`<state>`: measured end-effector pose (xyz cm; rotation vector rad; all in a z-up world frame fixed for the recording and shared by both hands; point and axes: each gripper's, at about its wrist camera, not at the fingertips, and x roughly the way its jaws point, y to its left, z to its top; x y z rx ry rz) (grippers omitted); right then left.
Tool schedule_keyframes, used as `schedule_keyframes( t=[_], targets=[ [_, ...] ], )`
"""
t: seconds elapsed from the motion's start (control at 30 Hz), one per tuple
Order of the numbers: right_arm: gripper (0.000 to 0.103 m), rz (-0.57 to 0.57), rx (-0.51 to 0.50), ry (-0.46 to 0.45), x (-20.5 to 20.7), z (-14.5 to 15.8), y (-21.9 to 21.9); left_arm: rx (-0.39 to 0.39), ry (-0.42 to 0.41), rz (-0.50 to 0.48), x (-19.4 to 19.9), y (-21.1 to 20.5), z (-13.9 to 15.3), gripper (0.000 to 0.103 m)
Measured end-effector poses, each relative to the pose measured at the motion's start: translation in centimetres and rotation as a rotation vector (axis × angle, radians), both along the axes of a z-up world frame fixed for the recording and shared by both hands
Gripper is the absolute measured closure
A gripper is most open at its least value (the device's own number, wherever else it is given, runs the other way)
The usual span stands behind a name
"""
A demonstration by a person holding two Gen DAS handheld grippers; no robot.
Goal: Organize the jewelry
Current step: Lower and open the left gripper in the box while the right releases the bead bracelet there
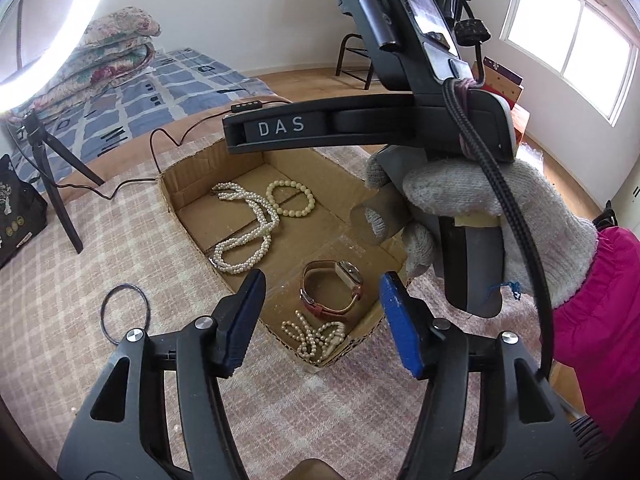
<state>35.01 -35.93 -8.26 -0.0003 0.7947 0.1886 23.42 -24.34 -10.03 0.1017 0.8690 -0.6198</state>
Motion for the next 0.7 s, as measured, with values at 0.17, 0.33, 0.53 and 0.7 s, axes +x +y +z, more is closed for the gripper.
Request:
schedule_keyframes(
  t=[0.17, 0.33, 0.53, 0.7],
  targets=[
    [0.005, -0.007, -0.002, -0.016, -1.0, 1.3, 0.3, 0.003, -0.013, 0.009, -0.9, 0.7, 0.9, 0.042],
    [0.004, -0.007, -0.005, -0.040, -2.4, 3.0, 1.0, 0.005, -0.038, 0.018, -2.2, 1.7, 2.4, 0.041],
    [0.002, -0.006, -0.015, -0.074, -4.6, 5.6, 2.1, 0.003, -0.071, 0.041, -4.0, 3.6, 4.2, 0.036],
    [0.000, -0.022, -0.035, -0.104, -6.9, 7.6, 3.1, -0.007, -0.085, 0.076, -5.5, 6.5, 5.6, 0.036]
  ],
)
